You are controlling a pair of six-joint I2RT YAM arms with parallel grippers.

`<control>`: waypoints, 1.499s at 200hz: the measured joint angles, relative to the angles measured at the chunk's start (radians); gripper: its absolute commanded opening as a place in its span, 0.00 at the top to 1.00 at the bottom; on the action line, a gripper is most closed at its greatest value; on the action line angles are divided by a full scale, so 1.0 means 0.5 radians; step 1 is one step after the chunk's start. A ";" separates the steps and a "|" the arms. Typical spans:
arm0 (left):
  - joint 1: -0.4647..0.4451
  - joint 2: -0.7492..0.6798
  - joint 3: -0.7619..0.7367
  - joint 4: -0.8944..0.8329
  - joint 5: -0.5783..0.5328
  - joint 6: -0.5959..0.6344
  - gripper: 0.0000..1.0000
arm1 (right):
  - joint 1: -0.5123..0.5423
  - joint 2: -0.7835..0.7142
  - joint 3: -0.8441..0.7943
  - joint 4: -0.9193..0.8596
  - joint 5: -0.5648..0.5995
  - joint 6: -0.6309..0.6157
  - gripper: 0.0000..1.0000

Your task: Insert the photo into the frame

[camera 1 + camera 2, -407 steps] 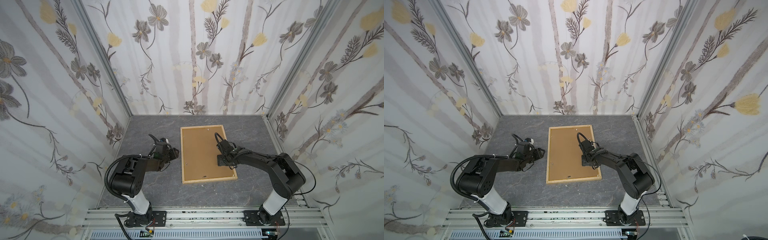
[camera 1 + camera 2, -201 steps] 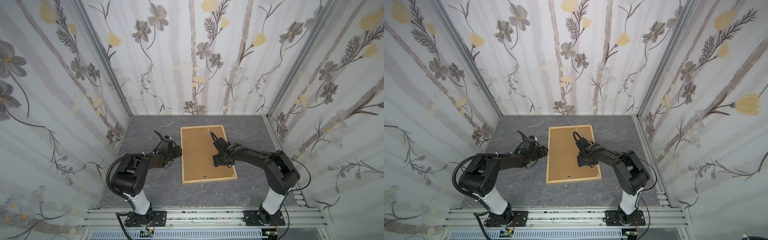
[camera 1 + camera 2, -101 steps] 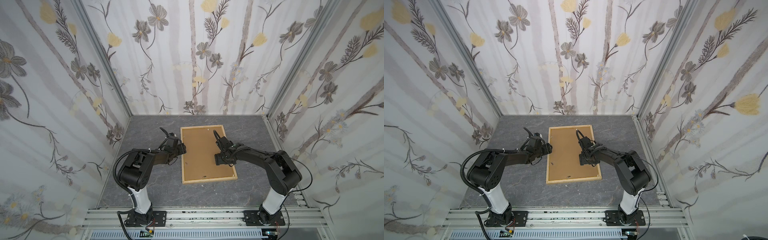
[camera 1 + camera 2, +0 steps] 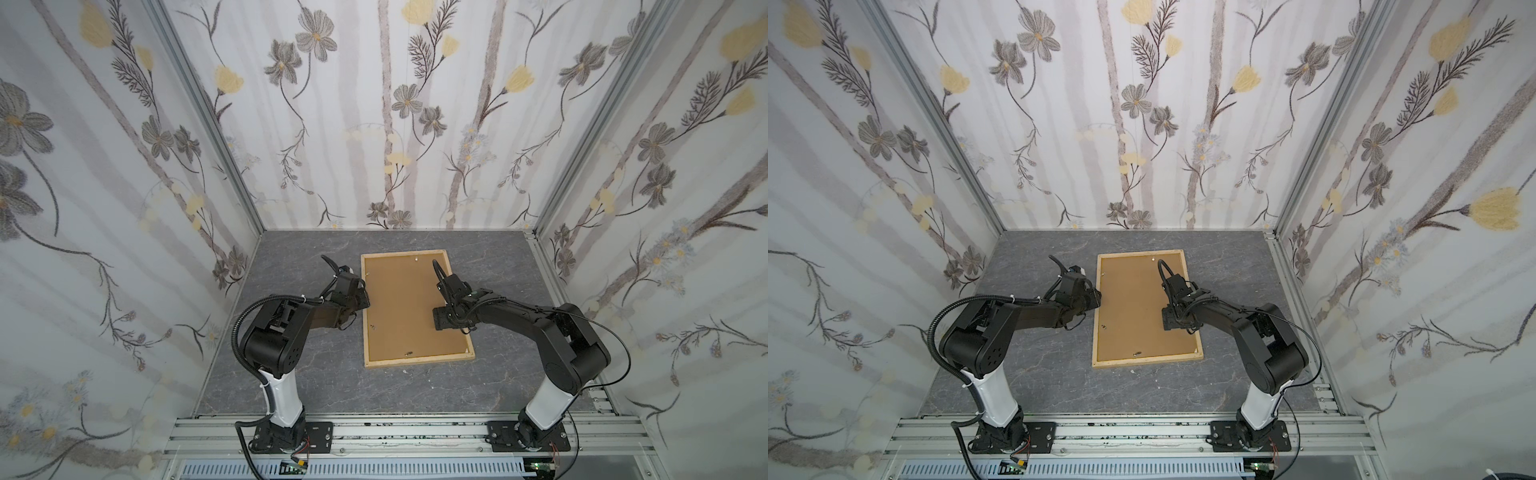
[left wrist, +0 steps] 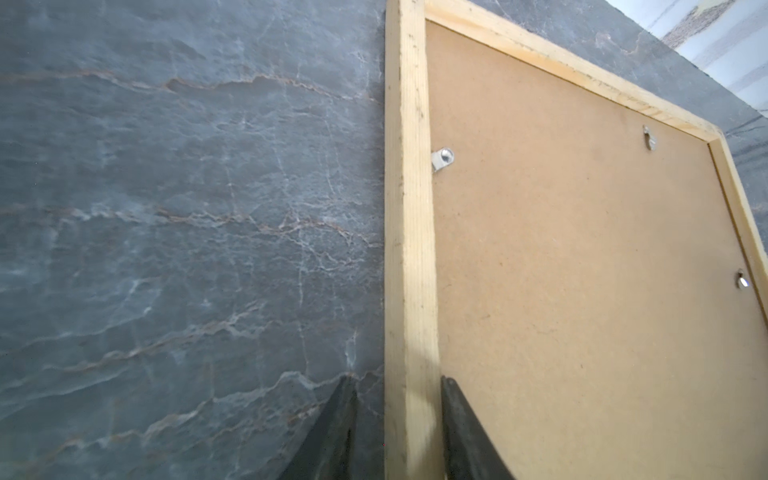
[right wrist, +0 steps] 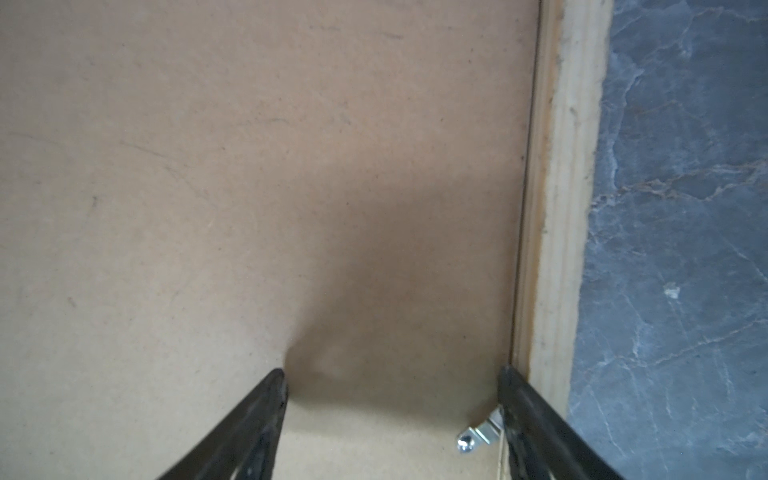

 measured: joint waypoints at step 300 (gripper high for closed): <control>0.095 -0.049 -0.150 0.201 0.204 -0.150 0.86 | 0.076 0.146 0.195 -0.254 0.149 -0.146 0.22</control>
